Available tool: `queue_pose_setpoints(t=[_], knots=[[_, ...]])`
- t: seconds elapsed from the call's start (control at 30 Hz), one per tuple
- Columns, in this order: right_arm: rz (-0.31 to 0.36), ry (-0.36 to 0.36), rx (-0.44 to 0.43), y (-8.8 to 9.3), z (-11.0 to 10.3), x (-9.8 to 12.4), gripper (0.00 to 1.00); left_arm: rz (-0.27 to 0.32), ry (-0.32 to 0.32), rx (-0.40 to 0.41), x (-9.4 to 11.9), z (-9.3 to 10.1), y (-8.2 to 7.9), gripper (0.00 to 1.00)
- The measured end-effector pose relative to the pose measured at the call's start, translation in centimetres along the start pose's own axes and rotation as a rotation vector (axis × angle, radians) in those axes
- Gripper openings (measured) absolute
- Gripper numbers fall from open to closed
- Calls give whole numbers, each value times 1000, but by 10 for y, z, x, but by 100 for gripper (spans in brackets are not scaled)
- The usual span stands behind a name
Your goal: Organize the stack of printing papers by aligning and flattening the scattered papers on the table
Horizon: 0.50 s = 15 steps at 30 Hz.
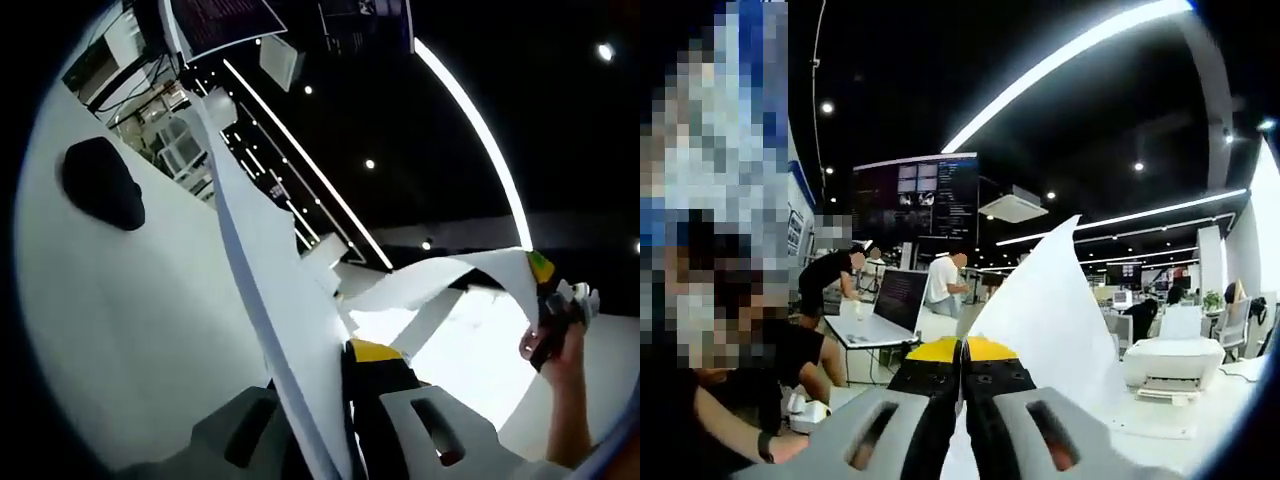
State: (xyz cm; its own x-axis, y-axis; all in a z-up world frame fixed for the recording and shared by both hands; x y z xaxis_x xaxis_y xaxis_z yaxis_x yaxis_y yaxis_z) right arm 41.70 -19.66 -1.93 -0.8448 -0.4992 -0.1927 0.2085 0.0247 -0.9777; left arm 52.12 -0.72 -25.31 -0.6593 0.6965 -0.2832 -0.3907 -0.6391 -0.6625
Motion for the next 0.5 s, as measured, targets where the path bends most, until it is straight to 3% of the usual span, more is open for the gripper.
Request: queue_pose_setpoints(t=[0.2,0.4,0.5], knots=[[20,-63,19,-6,-14,-2,0,2,-1,5,0,-1,0,7],[153,-202,9,-32,-39,9,0,-1,-1,11,0,-1,0,7],[157,-206,1,-32,-42,14,0,-1,1,16,0,-1,0,7]])
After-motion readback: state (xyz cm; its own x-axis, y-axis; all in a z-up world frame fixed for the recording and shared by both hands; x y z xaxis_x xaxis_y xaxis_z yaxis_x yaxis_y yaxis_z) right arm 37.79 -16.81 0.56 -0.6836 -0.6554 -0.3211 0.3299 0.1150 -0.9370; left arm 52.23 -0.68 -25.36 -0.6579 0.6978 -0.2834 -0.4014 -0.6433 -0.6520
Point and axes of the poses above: the point that each gripper's makers call its tool centre point, and the gripper's own axes: x roughly backward along the fingers, z roughly to its right, y roughly out of its underside, the point moved 8 cm from there along x, roughly backward along the fingers, and after that the axes turned 2 degrees about -x, right-handed, at the moved point
